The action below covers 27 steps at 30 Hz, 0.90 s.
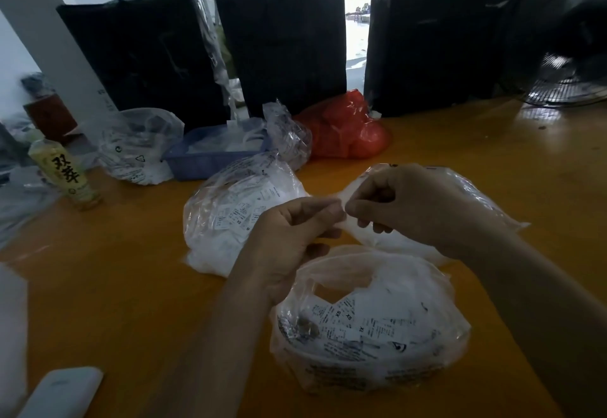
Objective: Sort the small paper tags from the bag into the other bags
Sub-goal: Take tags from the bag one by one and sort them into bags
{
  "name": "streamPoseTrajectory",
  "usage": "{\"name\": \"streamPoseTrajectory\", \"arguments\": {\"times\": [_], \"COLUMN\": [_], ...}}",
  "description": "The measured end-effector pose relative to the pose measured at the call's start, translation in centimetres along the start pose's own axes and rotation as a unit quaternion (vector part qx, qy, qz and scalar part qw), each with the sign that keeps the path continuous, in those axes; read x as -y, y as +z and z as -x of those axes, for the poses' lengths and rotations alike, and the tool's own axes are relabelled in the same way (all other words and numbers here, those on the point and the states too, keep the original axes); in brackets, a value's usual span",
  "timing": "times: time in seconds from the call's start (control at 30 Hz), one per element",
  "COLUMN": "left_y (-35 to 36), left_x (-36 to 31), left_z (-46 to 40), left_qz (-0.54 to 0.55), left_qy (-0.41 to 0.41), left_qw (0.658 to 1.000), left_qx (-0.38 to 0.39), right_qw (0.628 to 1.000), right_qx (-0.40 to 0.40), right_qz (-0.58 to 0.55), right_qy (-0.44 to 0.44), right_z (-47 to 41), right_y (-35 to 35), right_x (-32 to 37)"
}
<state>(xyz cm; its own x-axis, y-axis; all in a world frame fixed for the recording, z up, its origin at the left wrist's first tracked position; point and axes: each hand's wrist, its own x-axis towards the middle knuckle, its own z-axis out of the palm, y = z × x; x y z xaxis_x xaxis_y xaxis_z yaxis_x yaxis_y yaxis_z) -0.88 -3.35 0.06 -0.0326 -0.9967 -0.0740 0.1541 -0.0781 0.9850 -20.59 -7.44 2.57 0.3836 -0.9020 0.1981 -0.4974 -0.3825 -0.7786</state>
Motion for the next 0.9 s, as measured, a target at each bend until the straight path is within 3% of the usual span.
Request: {"name": "streamPoseTrajectory", "arguments": {"times": [0.2,0.33,0.43,0.67,0.8,0.9], "left_y": [0.6,1.3,1.4,1.1,1.3,1.3], "left_x": [0.1,0.5,0.5,1.2,1.1,0.6], "left_z": [0.1,0.1,0.1,0.6,0.5,0.3], "left_qz": [0.038,0.096,0.127,-0.145,-0.150,-0.040], "left_qy": [-0.003,-0.014,-0.012,0.033,0.019,-0.006], "left_qw": [0.999,0.995,0.991,0.987,0.988,0.999], "left_qx": [-0.037,-0.017,-0.023,0.057,0.031,0.010], "right_qw": [1.000,1.000,0.999,0.990,0.998,0.999], "right_qx": [0.003,-0.024,0.018,0.019,-0.022,-0.026], "right_qz": [0.021,-0.002,0.021,0.119,0.040,0.025], "right_qy": [0.002,0.017,0.021,-0.067,-0.035,-0.022], "right_z": [-0.1,-0.1,0.2,0.7,0.2,0.1], "right_y": [0.4,0.5,0.1,0.0,-0.3,-0.4], "right_x": [-0.2,-0.2,0.1,1.2,0.5,0.2]}}
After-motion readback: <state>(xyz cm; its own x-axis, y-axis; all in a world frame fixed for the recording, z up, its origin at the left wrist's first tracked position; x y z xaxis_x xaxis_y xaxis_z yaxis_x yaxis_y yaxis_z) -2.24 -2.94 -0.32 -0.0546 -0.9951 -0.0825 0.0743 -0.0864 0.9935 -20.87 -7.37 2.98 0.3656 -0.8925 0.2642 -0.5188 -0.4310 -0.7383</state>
